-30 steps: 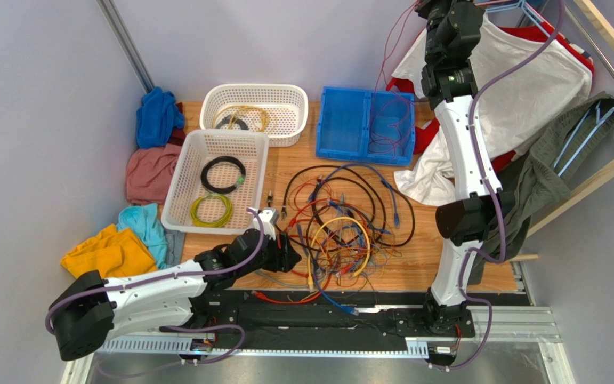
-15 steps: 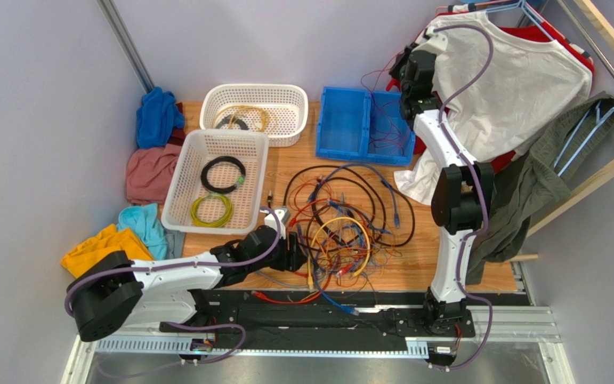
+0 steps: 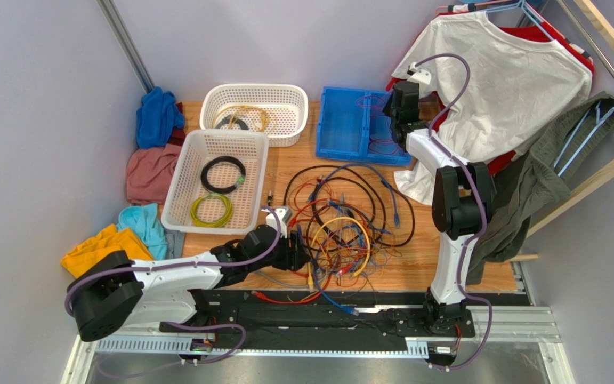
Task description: Untangle the cables
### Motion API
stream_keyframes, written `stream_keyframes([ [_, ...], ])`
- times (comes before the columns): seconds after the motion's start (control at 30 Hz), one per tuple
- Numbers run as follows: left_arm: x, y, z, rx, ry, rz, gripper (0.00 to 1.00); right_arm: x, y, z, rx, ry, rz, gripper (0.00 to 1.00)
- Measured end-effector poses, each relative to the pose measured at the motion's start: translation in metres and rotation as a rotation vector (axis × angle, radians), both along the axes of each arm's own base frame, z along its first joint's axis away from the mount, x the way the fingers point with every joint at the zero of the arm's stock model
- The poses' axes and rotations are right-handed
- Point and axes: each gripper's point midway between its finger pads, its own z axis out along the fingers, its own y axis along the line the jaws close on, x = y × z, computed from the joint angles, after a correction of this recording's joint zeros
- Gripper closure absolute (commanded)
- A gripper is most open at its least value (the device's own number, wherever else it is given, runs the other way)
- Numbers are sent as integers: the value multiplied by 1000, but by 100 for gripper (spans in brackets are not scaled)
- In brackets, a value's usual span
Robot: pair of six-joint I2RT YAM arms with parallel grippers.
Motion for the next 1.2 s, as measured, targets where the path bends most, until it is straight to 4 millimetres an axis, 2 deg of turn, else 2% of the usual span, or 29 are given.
stream_keyframes([
  [0.3,0,-1,1,-7,-1,-1,40,-24,-42,-7,-164,77,-176,100],
  [0.5,0,-1,1,-8,0,-4,41,-34,-53,-6,-195,95,-212,100],
  [0.6,-1,-1,1,-6,3,-3,42,-40,-58,-16,-216,151,-218,100],
  [0.67,-1,0,0,-3,6,-2,42,-37,-59,-21,-229,196,-216,100],
  [0.73,-1,0,0,-1,7,-2,42,-26,-57,-22,-233,225,-206,100],
  [0.77,-1,0,-1,-1,8,-2,42,-19,-54,-23,-232,235,-197,95],
  [0.8,-1,0,-1,0,8,-1,42,-13,-52,-25,-231,254,-186,79],
  [0.83,-1,0,-1,2,9,-1,42,-8,-51,-29,-228,265,-176,71],
  [0.9,-2,0,-3,7,13,-1,42,-5,-44,-41,-221,308,-143,47],
  [1.0,-1,0,-5,15,19,-2,42,-10,-41,-57,-222,385,-113,35],
  [1.2,0,-6,-4,15,31,-10,42,-26,-42,-72,-225,460,-119,33],
])
